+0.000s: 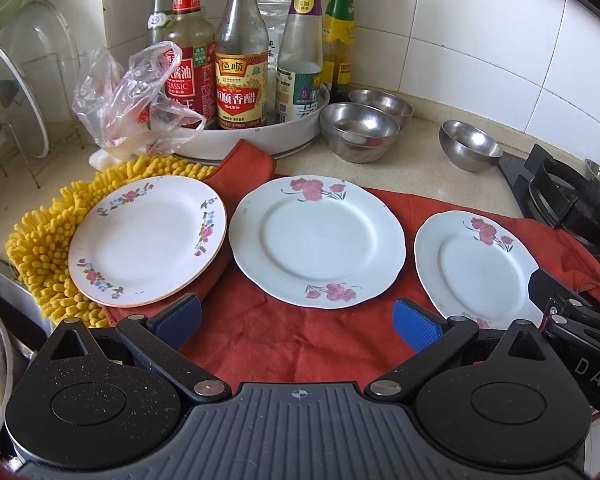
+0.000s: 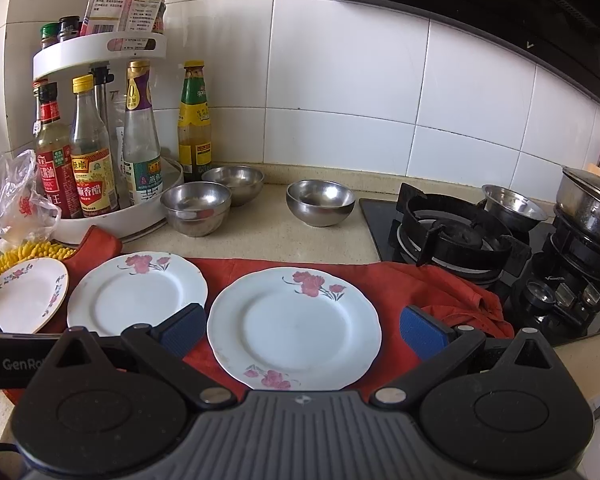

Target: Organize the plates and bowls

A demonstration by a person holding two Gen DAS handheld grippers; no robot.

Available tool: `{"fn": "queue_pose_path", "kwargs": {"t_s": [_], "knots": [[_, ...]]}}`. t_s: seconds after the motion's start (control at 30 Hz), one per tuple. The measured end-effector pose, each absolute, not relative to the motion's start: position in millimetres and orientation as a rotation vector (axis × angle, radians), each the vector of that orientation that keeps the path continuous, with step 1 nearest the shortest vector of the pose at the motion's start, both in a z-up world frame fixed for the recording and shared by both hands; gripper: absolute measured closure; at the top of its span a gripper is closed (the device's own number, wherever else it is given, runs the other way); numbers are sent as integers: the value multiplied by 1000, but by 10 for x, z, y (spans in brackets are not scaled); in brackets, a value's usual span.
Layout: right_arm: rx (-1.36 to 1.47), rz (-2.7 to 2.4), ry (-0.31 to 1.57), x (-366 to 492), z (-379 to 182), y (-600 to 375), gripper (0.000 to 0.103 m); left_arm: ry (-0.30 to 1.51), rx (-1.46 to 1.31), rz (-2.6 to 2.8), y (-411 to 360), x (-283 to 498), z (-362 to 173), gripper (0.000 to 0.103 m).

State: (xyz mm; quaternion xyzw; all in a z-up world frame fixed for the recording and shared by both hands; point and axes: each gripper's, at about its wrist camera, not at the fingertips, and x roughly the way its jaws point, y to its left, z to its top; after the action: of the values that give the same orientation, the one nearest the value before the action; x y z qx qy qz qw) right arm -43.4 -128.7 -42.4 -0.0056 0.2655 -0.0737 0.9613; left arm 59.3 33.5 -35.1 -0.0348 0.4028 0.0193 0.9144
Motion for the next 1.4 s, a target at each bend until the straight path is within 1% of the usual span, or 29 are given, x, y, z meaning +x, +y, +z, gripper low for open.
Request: {"fn": "queue_pose_path", "kwargs": {"t_s": [1.03,1.4], "knots": [[-6,-166,556,-419,-454,-1264,1,849,-68,43,346,641,-397,0],[15,-165,590,-341,-476,-1333,1,901,-86,-3,309,705,-503,0]]}}
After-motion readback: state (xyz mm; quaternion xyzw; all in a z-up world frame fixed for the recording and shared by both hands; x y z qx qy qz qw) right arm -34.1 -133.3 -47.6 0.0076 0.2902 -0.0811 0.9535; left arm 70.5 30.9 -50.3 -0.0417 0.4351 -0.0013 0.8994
